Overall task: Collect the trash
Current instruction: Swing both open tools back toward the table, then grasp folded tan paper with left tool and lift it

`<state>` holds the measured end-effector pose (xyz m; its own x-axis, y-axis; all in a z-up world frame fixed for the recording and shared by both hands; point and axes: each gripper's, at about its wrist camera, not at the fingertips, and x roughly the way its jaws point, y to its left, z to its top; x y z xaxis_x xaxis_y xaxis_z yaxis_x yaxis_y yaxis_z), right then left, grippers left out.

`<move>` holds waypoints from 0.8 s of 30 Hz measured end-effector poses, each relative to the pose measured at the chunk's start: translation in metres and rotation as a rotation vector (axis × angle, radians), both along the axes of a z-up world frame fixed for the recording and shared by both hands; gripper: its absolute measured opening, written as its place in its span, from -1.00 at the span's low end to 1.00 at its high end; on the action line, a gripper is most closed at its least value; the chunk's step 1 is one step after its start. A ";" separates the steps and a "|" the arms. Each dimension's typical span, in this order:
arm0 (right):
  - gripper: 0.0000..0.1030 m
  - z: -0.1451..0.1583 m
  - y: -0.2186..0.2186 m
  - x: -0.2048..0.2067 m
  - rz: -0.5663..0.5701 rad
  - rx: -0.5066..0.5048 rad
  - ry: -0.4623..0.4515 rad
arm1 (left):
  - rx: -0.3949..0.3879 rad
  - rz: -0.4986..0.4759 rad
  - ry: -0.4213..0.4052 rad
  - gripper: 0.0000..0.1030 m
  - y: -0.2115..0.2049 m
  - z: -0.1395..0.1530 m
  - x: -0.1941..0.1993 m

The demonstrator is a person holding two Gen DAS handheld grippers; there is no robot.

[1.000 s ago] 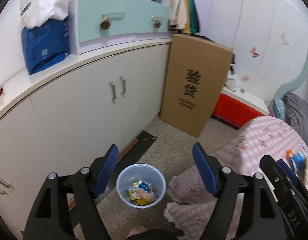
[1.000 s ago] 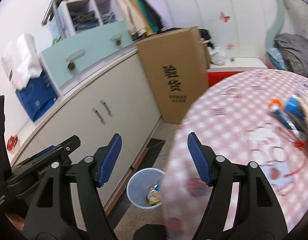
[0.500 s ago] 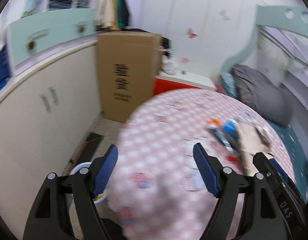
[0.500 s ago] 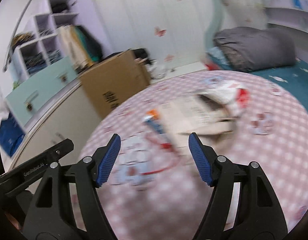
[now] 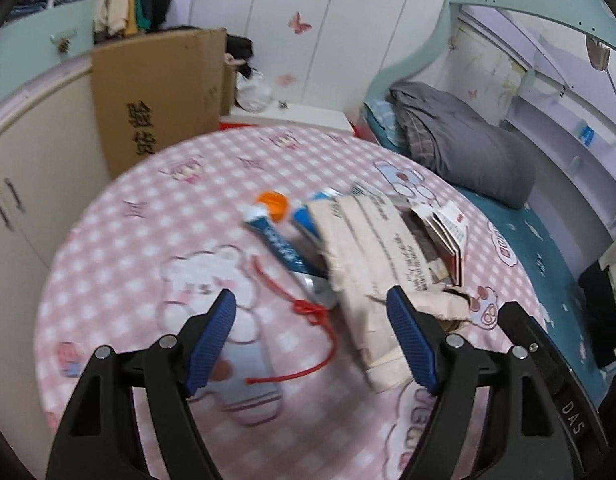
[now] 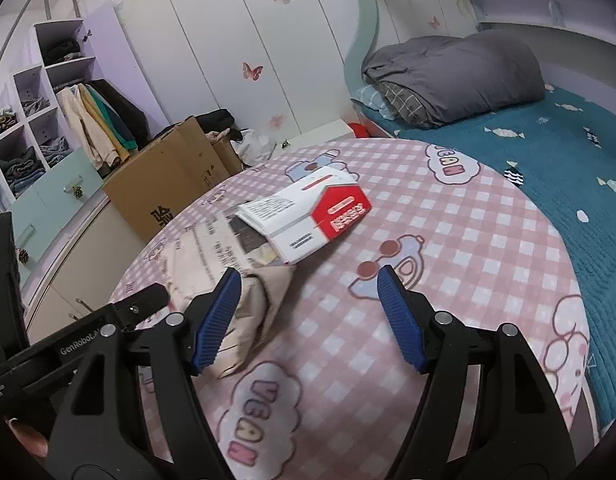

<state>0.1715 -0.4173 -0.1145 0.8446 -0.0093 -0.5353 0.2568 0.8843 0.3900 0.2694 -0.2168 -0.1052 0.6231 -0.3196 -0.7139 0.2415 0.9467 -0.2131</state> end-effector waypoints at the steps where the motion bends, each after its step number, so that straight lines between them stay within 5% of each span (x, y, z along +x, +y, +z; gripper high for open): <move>1: 0.36 -0.002 -0.003 0.002 0.003 0.003 0.004 | -0.017 -0.012 0.008 0.47 -0.004 -0.003 0.002; 8: 0.36 -0.005 -0.008 0.013 0.028 0.034 0.019 | -0.101 -0.063 0.064 0.46 -0.020 -0.022 0.017; 13: 0.36 -0.005 -0.004 0.020 0.043 0.028 0.029 | -0.187 -0.098 0.104 0.03 -0.019 -0.028 0.027; 18: 0.36 -0.005 0.001 0.024 0.048 0.015 0.037 | -0.232 -0.123 0.086 -0.65 -0.014 -0.026 0.028; 24: 0.37 -0.001 0.011 0.033 0.051 -0.020 0.058 | -0.274 -0.158 0.004 -0.89 -0.001 -0.006 0.011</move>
<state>0.2047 -0.4059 -0.1156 0.8117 0.0223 -0.5836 0.2327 0.9042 0.3582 0.2802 -0.2179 -0.1110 0.5474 -0.5931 -0.5904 0.3797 0.8047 -0.4563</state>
